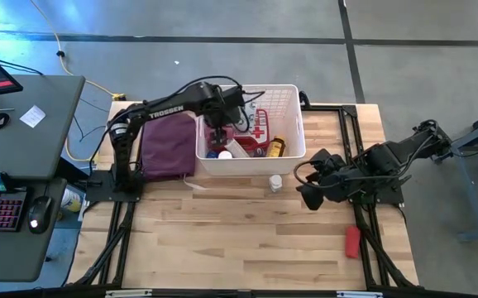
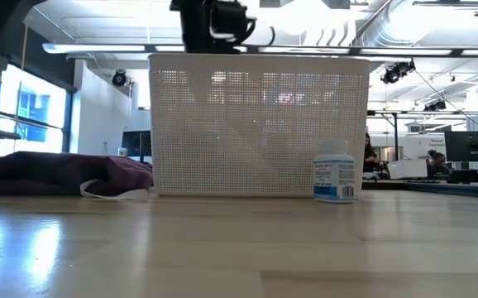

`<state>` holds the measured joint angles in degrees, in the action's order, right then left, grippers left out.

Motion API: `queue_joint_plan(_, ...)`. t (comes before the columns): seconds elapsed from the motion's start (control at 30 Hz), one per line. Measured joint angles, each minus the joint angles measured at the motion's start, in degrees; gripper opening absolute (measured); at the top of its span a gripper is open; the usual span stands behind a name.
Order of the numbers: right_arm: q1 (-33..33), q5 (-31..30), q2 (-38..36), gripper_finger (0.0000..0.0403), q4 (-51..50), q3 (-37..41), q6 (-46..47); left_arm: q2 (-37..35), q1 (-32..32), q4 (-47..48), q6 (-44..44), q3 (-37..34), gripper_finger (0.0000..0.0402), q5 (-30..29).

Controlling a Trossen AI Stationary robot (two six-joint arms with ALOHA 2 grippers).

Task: Pick & place medical supplies in basket/bin
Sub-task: Adjust the white mailer bag in the white bin, then put the red rolled bandage into the white bin

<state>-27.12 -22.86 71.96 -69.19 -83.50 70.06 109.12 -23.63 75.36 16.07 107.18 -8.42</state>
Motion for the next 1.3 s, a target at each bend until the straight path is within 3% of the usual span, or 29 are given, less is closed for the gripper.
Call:
queue_joint_plan(0.23,-0.8,0.5,0.0,0.0238,0.0,0.0,0.0,0.0,1.8,-12.0,1.1,3.1,0.0284,7.6)
queue_joint_plan(0.4,-0.8,0.9,0.0,0.0238,0.0,0.0,0.3,3.2,0.8,-19.6,1.8,2.8,0.0261,-2.2)
queue_joint_plan(0.57,-1.1,2.5,0.0,0.0238,0.0,0.0,0.8,6.4,-2.7,-20.4,1.7,3.0,0.0238,-4.5)
queue_joint_plan(0.7,-2.4,1.9,0.0,0.0238,0.1,0.0,2.2,7.4,-4.5,-19.2,0.1,3.1,0.0225,-10.3)
queue_joint_plan(0.83,-4.2,1.9,0.0,0.0238,0.1,0.0,3.8,7.5,-4.8,-16.8,-0.8,5.2,0.0217,-12.1)
queue_joint_plan(1.1,-6.0,2.1,0.0,0.0238,-0.3,0.0,0.5,7.3,-1.6,-5.9,-3.6,19.5,0.0209,-12.4)
queue_joint_plan(1.3,-7.1,7.3,0.0,0.0238,-0.9,0.0,-1.4,6.9,3.0,-3.0,-13.9,27.8,0.0209,-12.0)
